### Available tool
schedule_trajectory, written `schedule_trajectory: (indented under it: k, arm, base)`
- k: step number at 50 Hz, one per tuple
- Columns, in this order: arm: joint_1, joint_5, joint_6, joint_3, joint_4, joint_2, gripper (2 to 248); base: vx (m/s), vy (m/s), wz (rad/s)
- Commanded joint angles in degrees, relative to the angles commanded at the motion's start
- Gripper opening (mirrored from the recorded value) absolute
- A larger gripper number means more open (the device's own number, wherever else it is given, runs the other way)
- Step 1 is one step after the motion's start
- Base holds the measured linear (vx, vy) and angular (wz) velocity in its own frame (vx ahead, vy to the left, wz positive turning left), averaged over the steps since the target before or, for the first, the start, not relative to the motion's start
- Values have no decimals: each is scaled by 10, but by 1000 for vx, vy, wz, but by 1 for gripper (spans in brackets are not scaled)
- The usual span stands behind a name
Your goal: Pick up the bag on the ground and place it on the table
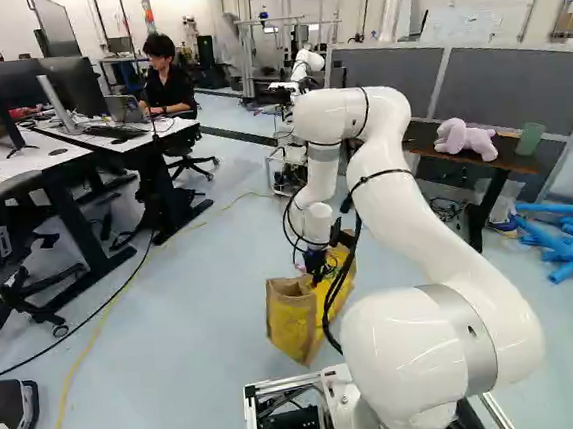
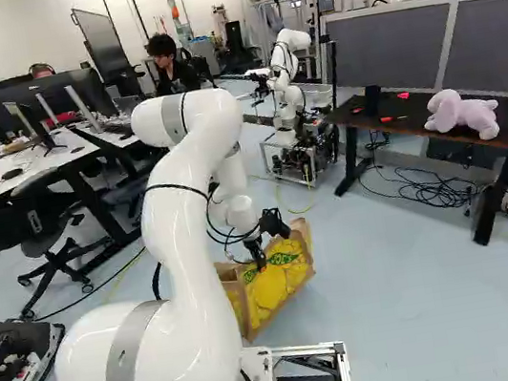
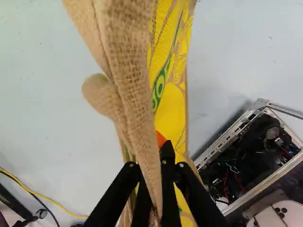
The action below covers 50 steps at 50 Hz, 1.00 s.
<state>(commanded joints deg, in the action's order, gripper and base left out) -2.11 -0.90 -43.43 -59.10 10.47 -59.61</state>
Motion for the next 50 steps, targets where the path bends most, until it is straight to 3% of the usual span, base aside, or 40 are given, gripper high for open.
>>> schedule_trajectory:
  k: [21, 50]
  arm:
    - [-9, -12, 0, 72, 0, 60, 21]
    - [-12, -12, 0, 123, 0, 134, 21]
  base:
    - [0, 0, 0]
    - [0, 0, 0]
